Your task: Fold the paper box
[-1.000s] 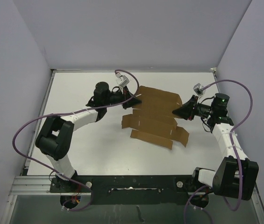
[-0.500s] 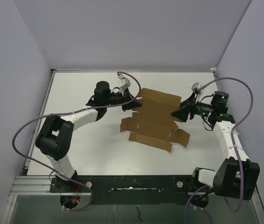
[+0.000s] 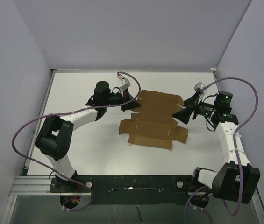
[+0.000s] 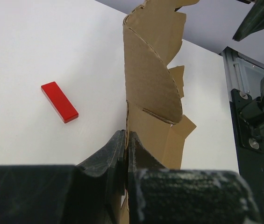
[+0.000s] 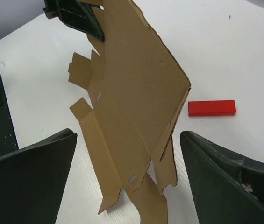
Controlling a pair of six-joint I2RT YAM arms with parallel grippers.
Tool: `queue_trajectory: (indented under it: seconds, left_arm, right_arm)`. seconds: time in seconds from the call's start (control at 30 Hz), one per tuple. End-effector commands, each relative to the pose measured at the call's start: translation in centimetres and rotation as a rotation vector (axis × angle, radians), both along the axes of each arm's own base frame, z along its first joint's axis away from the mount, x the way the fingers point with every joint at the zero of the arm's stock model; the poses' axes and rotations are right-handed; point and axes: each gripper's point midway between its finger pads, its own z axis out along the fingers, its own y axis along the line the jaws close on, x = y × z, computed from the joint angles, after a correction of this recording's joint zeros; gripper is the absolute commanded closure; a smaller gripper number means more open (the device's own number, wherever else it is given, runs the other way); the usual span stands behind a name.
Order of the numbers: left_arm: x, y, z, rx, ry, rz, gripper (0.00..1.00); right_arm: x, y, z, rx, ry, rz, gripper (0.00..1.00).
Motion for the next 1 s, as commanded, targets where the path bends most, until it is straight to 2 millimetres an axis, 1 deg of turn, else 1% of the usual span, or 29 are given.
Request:
queue_trajectory:
  seconds: [0.0, 0.1, 0.23, 0.33, 0.47, 0.7, 0.73, 0.83, 0.93, 0.97]
  left_arm:
    - [-0.4, 0.1, 5.9, -0.069, -0.157, -0.024, 1.00]
    - [-0.7, 0.1, 6.0, -0.071, -0.160, -0.040, 1.00]
    - [-1.1, -0.1, 6.0, -0.071, -0.159, -0.064, 1.00]
    - [-1.4, -0.3, 6.1, -0.066, -0.162, -0.077, 1.00]
    - [-1.5, -0.4, 6.3, -0.063, -0.167, -0.084, 1.00]
    - [-1.6, -0.4, 6.8, -0.068, -0.178, -0.098, 1.00]
    - [-1.7, -0.5, 6.9, -0.069, -0.178, -0.102, 1.00]
    - [-1.6, -0.5, 6.9, -0.069, -0.178, -0.104, 1.00]
    - [-1.6, -0.5, 7.0, -0.069, -0.178, -0.100, 1.00]
    - [-1.5, -0.5, 7.1, -0.069, -0.179, -0.094, 1.00]
  right_arm:
    - [1.7, -0.1, -0.3, -0.054, 0.017, -0.028, 0.02]
    - [2.3, -0.3, -0.6, -0.073, 0.018, -0.049, 0.02]
    - [2.7, 0.4, -0.8, -0.098, -0.007, -0.043, 0.01]
    - [2.9, 0.7, -1.1, -0.123, -0.003, -0.026, 0.08]
    - [3.0, 0.7, -1.0, -0.134, -0.011, -0.020, 0.21]
    - [2.9, 0.8, -1.1, -0.136, -0.008, -0.008, 0.48]
    - [2.8, 0.8, -1.0, -0.133, -0.007, -0.004, 0.56]
    - [2.4, 1.1, -0.7, -0.120, -0.018, 0.020, 0.72]
    - [1.9, 1.4, -0.3, -0.107, -0.031, 0.046, 0.85]
    - [1.5, 1.6, 0.0, -0.101, -0.040, 0.061, 0.93]
